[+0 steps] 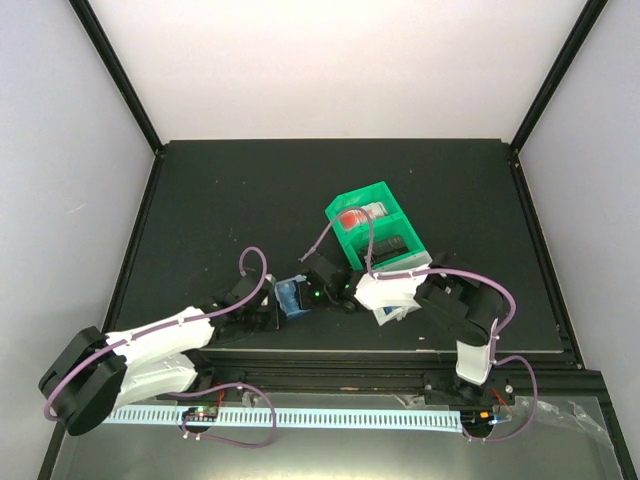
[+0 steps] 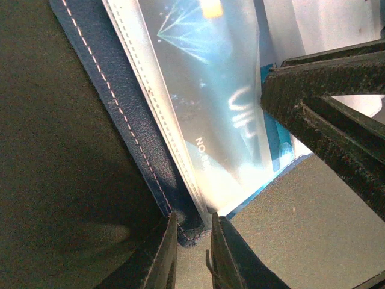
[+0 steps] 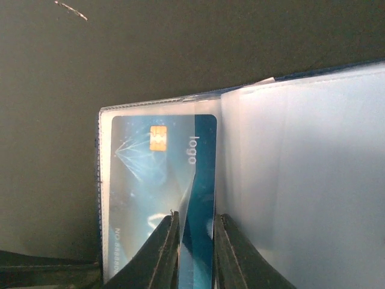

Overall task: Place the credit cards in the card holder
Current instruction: Insert the credit card into the card holder, then pick up the credit card from the storage box.

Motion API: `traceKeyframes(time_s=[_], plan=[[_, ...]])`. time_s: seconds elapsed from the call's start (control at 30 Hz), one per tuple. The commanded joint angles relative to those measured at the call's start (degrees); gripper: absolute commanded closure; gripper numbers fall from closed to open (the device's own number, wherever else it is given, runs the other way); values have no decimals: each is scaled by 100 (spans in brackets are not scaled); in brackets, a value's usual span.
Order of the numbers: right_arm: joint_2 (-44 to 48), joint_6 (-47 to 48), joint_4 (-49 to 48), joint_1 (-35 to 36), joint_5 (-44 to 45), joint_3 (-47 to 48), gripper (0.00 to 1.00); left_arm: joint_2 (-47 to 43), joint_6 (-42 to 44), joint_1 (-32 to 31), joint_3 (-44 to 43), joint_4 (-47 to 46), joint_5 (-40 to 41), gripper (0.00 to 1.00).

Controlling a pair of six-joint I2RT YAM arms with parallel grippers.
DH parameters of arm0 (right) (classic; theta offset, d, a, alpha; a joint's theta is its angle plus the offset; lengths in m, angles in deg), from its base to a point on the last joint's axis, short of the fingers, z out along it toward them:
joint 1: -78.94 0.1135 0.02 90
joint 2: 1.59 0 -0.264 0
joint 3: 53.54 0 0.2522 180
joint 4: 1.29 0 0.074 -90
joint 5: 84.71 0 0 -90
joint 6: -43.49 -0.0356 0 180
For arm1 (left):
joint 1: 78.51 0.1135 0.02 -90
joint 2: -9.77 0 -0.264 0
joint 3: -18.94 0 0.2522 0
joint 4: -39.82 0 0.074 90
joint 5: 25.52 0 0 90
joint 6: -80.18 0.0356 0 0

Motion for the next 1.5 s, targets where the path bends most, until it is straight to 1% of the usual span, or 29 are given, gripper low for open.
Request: traceKeyframes(time_s=[0.0, 0.17, 0.27, 0.5, 0.67, 0.73, 0.87, 1.03, 1.1, 1.13, 1.2, 1.3, 1.47], plan=[[112, -201, -752, -136, -799, -291, 80, 68, 92, -11, -122, 3, 66, 82], [234, -349, -1258, -261, -1172, -526, 73, 64, 115, -11, -137, 10, 72, 82], [269, -303, -1352, -304, -1280, -505, 69, 49, 134, -10, -127, -2, 51, 82], [4, -147, -1263, -354, -1366, -135, 67, -60, 176, -16, -110, -5, 72, 81], [-196, -218, -1413, -354, -1485, -46, 67, -112, 180, -10, -101, 36, 90, 80], [-89, -214, -1324, -362, -1368, -118, 67, -136, 180, -11, -105, 66, 89, 80], [482, -10, -853, -358, -842, -212, 66, -273, 185, -14, -146, 144, 100, 77], [1246, 338, -61, -356, -101, -217, 58, -557, 251, -1, -240, 364, 121, 68], [1506, 433, 257, -354, 208, -209, 56, -737, 316, -2, -242, 385, 75, 68], [1653, 465, 434, -362, 381, -210, 55, -846, 356, -3, -235, 401, 67, 65], [1986, 505, 713, -362, 752, -293, 54, -1073, 427, 6, -252, 463, 93, 57], [2660, 500, 1051, -372, 1297, -533, 50, -1415, 473, 19, -346, 654, 282, 43], [3584, 431, 1749, -397, 2037, -928, 41, -1805, 547, 70, -496, 892, 576, 24]])
